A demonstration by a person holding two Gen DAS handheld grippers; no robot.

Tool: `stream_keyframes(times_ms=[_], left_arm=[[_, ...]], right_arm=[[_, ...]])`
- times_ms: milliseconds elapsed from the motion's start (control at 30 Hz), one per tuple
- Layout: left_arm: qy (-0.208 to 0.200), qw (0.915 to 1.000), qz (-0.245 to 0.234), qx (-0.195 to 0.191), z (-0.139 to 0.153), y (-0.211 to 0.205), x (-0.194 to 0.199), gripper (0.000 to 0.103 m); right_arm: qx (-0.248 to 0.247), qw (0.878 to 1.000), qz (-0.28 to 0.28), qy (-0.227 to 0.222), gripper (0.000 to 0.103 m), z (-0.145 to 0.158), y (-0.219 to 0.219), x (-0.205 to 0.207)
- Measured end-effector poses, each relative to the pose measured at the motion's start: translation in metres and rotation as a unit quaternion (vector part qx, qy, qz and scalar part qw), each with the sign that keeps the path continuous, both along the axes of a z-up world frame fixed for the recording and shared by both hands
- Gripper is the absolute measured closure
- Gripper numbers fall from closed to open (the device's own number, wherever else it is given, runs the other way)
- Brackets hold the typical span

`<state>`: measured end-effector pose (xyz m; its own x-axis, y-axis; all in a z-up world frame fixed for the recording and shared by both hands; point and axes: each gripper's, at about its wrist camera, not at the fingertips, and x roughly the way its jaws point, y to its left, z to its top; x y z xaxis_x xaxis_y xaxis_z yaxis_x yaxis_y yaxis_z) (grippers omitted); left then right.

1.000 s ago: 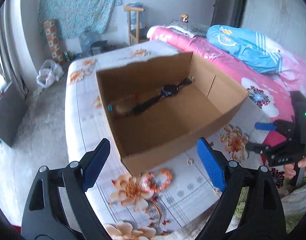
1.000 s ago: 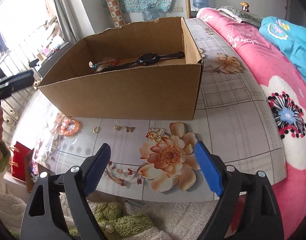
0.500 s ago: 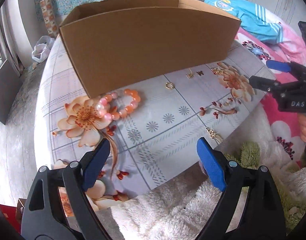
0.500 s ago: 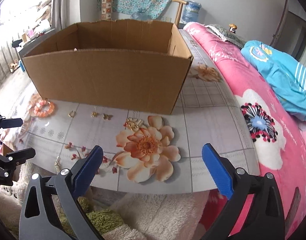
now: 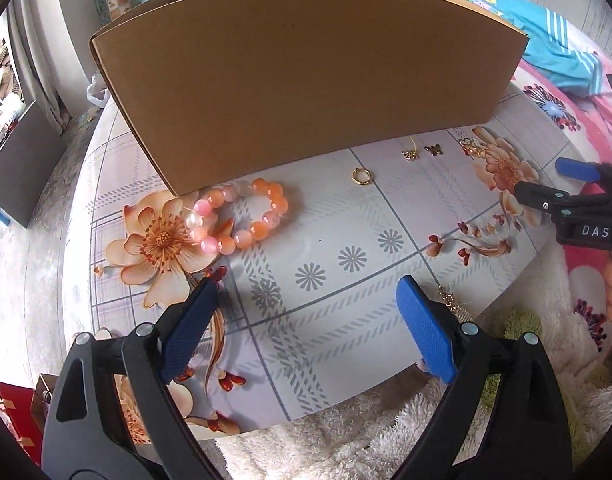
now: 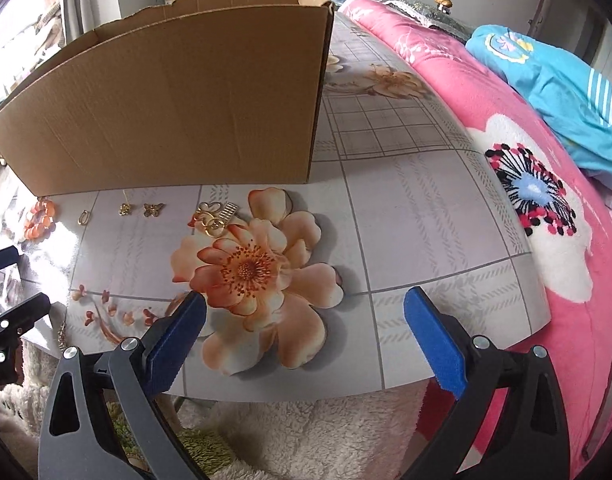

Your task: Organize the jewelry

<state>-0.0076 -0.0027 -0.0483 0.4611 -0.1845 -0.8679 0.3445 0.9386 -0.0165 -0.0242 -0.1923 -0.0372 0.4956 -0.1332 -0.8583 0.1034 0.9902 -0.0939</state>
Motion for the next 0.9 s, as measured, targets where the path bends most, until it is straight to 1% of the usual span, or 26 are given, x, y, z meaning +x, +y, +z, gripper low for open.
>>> stream_keyframes(times_ms=[167, 300, 400, 467, 567, 633, 667, 733, 833, 867, 900], left_arm=[[0.006, 1.0, -0.002, 0.002, -0.002, 0.0, 0.002, 0.009], [0.01, 0.9999, -0.009, 0.01, -0.003, -0.001, 0.004, 0.008], [0.015, 0.9998, -0.012, 0.008, -0.002, 0.0, 0.006, 0.008], [0.014, 0.9998, -0.011, -0.004, 0.0, 0.005, 0.007, 0.008], [0.008, 0.9994, -0.003, -0.033, 0.007, 0.017, 0.006, 0.008], [-0.01, 0.9987, 0.002, -0.05, 0.014, 0.026, 0.003, 0.008], [-0.019, 0.9983, 0.004, -0.055, 0.018, 0.03, 0.001, 0.008], [-0.032, 0.998, 0.013, -0.053, 0.022, 0.035, -0.003, 0.008], [-0.041, 0.9976, 0.027, -0.049, 0.024, 0.041, -0.008, 0.008], [-0.044, 0.9975, 0.03, -0.047, 0.024, 0.043, -0.009, 0.008], [-0.047, 0.9974, 0.033, -0.043, 0.024, 0.044, -0.011, 0.008]], right_arm=[[0.028, 1.0, 0.0, 0.0, 0.007, -0.004, -0.009, 0.003], [0.032, 0.999, 0.008, -0.012, 0.006, -0.005, -0.014, 0.003], [0.031, 0.999, 0.02, -0.017, 0.006, -0.004, -0.016, 0.003], [0.035, 0.999, 0.027, -0.023, 0.007, 0.0, -0.017, 0.0], [0.065, 0.996, 0.032, -0.06, 0.007, 0.019, -0.018, -0.011], [0.079, 0.993, 0.042, -0.081, 0.006, 0.031, -0.016, -0.018], [0.085, 0.991, 0.051, -0.09, 0.006, 0.036, -0.012, -0.021], [0.1, 0.987, 0.08, -0.102, 0.007, 0.044, -0.002, -0.027], [0.111, 0.978, 0.143, -0.106, 0.008, 0.048, 0.027, -0.034], [0.107, 0.974, 0.169, -0.103, 0.01, 0.046, 0.041, -0.036], [0.099, 0.972, 0.191, -0.096, 0.016, 0.043, 0.053, -0.037]])
